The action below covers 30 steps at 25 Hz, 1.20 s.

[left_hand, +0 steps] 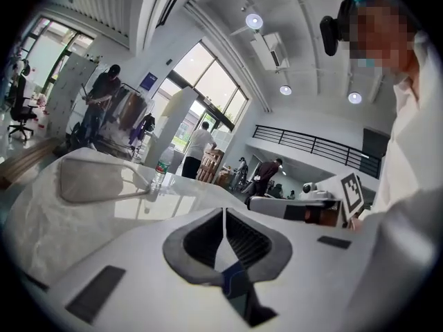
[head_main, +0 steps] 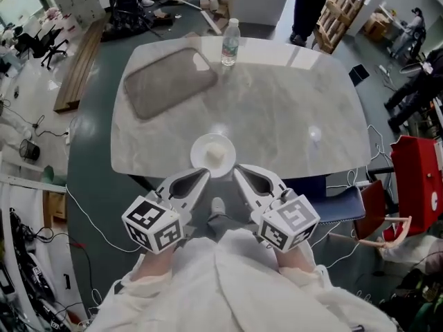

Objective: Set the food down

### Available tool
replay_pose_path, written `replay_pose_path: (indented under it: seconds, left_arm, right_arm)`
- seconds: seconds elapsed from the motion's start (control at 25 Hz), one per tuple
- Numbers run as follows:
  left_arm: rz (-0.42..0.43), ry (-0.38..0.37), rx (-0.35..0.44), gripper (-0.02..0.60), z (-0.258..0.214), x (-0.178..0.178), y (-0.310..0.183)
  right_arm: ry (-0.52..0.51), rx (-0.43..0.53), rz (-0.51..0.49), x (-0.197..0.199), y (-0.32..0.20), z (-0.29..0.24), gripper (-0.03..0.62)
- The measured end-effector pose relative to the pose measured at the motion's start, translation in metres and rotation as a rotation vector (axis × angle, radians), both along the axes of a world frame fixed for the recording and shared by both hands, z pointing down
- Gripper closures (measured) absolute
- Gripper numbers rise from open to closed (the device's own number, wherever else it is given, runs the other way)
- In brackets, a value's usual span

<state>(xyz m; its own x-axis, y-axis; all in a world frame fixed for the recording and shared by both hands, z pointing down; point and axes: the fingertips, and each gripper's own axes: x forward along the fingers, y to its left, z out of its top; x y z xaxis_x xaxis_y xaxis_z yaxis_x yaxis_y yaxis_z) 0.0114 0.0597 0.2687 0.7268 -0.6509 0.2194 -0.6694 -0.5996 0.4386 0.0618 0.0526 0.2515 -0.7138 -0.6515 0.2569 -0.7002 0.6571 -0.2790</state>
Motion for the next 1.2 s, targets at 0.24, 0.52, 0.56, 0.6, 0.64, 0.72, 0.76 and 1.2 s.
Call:
replay_pose_path:
  seconds: [0.24, 0.52, 0.56, 0.6, 0.64, 0.72, 0.76, 1.2]
  left_arm:
    - [-0.060, -0.008, -0.013, 0.558, 0.008, 0.007, -0.039]
    - [-0.094, -0.017, -0.076, 0.558, 0.024, 0.007, -0.055]
    - [-0.097, -0.021, -0.084, 0.558, 0.027, 0.004, -0.058]
    - [-0.100, -0.025, -0.092, 0.558, 0.030, 0.001, -0.061]
    - [-0.104, -0.029, -0.099, 0.558, 0.033, -0.002, -0.064]
    - [-0.109, -0.035, -0.111, 0.558, 0.038, -0.010, -0.067]
    - [-0.108, -0.037, -0.116, 0.558, 0.040, -0.013, -0.068]
    - [-0.037, -0.009, -0.206, 0.558, 0.062, -0.023, -0.070]
  right_arm:
    - [-0.002, -0.031, -0.025, 0.016, -0.038, 0.013, 0.592]
    - [-0.015, -0.099, -0.034, 0.023, -0.058, 0.033, 0.592]
    - [-0.017, -0.109, -0.031, 0.023, -0.061, 0.036, 0.592]
    - [-0.017, -0.118, -0.029, 0.022, -0.063, 0.039, 0.592]
    - [-0.017, -0.126, -0.027, 0.022, -0.065, 0.041, 0.592]
    - [-0.013, -0.139, -0.021, 0.021, -0.068, 0.046, 0.592]
    - [-0.009, -0.145, -0.015, 0.021, -0.068, 0.049, 0.592]
    - [0.012, -0.241, 0.048, 0.012, -0.069, 0.077, 0.592]
